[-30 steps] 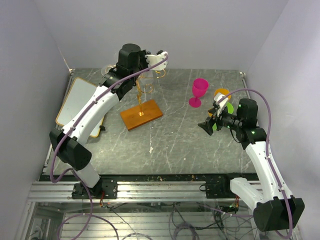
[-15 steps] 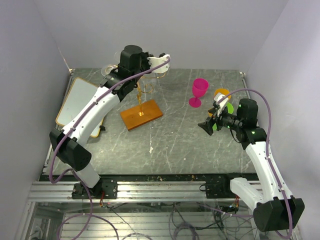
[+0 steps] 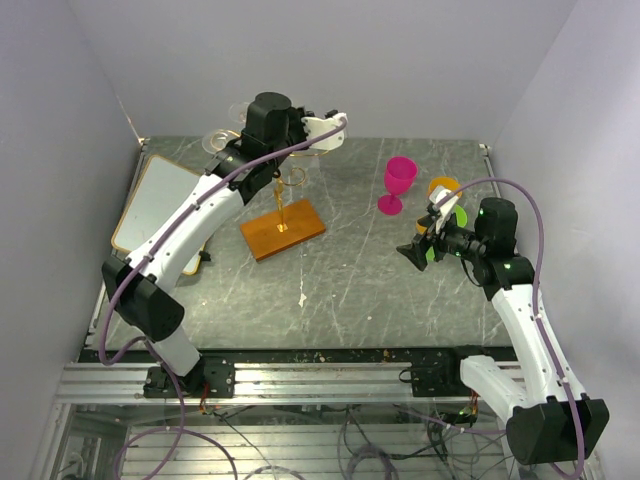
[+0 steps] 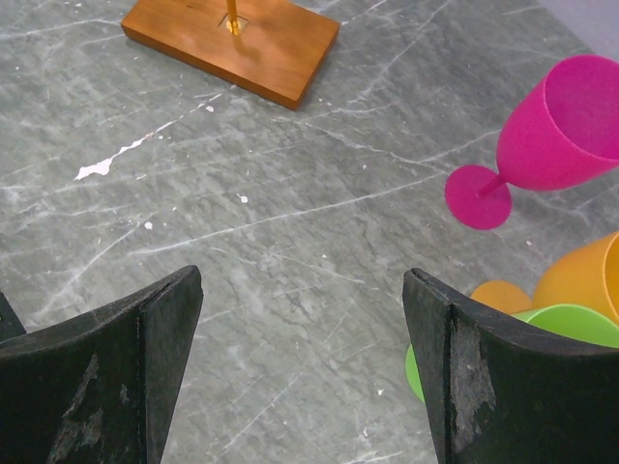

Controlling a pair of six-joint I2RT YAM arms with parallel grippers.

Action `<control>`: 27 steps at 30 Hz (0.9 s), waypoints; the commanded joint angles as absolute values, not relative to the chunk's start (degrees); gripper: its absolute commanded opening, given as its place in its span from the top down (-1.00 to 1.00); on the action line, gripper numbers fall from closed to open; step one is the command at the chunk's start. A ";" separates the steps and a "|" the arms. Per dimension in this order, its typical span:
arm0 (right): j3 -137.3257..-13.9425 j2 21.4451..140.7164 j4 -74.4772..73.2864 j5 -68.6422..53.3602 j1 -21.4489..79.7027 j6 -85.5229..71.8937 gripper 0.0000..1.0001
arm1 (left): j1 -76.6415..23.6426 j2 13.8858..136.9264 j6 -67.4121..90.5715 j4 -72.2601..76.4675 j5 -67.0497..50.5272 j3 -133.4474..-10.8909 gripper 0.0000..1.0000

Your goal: Place the wine glass upside down on the wine glass rack

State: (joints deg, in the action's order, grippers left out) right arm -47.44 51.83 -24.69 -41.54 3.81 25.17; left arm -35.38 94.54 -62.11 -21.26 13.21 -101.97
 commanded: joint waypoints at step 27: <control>-46.76 50.24 -22.79 -40.70 3.14 24.98 -0.73 | -36.47 101.69 -55.84 -13.33 15.05 -110.76 0.86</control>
State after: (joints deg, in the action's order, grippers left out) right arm -47.44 51.13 -23.81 -40.91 3.68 25.04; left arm -35.86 100.66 -57.49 -17.93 13.45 -107.53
